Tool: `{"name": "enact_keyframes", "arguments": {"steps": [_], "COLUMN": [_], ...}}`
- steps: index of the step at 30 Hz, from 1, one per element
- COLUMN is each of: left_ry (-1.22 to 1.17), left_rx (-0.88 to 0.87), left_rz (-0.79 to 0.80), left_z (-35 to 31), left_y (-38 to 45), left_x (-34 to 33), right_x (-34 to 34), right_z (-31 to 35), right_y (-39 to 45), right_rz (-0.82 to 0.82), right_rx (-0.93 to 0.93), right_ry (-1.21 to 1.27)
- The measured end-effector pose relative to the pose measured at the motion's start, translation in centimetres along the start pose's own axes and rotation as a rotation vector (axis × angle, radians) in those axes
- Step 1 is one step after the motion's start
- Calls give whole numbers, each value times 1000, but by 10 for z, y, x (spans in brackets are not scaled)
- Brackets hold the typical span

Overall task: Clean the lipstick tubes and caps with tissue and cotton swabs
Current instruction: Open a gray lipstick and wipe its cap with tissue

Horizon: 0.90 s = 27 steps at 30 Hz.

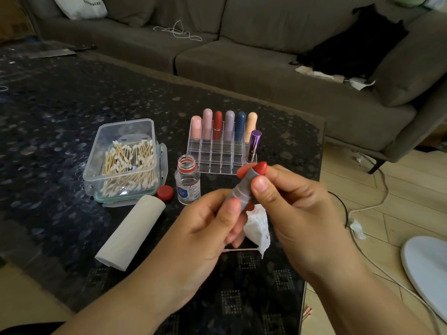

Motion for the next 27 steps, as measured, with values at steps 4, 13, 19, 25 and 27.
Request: {"name": "enact_keyframes", "arguments": {"steps": [4,13,19,25,27], "left_ry": [426,100,-243,218,254], "left_rx": [-224,-10,174,-176,-184], "left_rz": [-178,-34,168,-252,-306], "left_z": [-19,2,8,-15,-15], "left_y": [-9,2,3,-5,-7], "left_x": [5,0,-7,12,11], "right_x": [0,-1,1,10,10], "right_z": [7,1,-7,-2,-10], "right_y": [1,1,-3,-1,-3], "right_rz": [-8,-26,-3,-141,-168], "right_rx": [75,-56,-126,-26,-88], "right_ry": [-101,-12,64,-160,-143]}}
Point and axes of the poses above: each hand's wrist, its own y-axis towards the middle knuckle, its own x-axis out of the back of the hand, z = x × y, the point moved 9 cm from there along y, towards the middle knuckle, and after that the axes turned 7 degrees about x, right-handed, at the moved point
